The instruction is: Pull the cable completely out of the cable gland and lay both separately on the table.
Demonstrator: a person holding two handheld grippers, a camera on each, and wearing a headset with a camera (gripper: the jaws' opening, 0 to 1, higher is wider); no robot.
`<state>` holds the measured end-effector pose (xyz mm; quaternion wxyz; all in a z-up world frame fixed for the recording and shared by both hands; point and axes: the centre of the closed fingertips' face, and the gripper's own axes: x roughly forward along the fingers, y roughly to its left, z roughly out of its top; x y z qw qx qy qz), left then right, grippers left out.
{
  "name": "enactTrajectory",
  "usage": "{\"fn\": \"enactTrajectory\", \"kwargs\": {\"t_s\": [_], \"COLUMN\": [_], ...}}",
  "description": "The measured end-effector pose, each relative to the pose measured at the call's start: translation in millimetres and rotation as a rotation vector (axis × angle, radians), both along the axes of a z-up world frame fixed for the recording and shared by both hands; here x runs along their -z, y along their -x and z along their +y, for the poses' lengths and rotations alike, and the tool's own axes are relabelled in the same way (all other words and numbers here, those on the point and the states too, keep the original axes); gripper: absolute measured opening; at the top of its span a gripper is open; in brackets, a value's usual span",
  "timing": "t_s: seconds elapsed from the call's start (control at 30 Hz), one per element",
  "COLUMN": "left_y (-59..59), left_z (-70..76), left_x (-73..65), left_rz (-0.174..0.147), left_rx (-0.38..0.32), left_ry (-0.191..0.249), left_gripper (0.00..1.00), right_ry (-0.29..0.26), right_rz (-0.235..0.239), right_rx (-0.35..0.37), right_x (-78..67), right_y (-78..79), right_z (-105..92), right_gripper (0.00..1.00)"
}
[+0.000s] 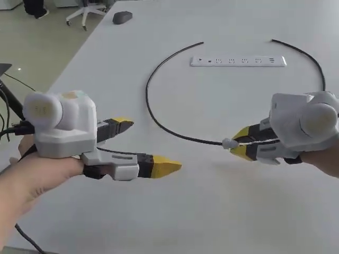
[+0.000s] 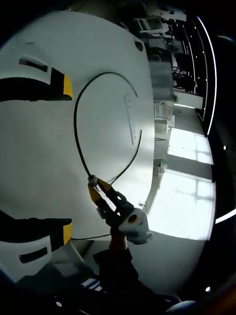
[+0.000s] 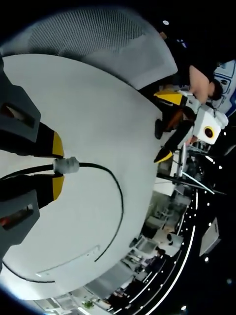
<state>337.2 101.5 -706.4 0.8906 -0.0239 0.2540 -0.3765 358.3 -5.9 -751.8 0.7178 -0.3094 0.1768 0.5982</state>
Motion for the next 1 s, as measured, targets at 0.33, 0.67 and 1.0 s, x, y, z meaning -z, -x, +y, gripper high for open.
{"fn": "enactTrajectory", "kwargs": {"t_s": [0.33, 0.67, 1.0], "left_y": [9.8, 41.3, 53.5], "left_z": [-36.7, -86.1, -103.6], "left_x": [-31.4, -51.1, -43.5], "left_rz": [0.003, 0.036, 0.201], "left_rx": [0.103, 0.364, 0.424], "left_ry": [0.149, 0.307, 0.407], "left_gripper": [0.86, 0.76, 0.53], "right_ry": [-0.077, -0.12, -0.113], "right_rz": [-0.051, -0.08, -0.133], "right_rx": [-0.042, -0.042, -0.063], "right_x": [-47.1, -67.6, -71.4], "right_y": [47.1, 77.1, 89.0], "right_z": [11.4, 3.0, 2.5], "right_gripper": [0.07, 0.07, 0.07]}}
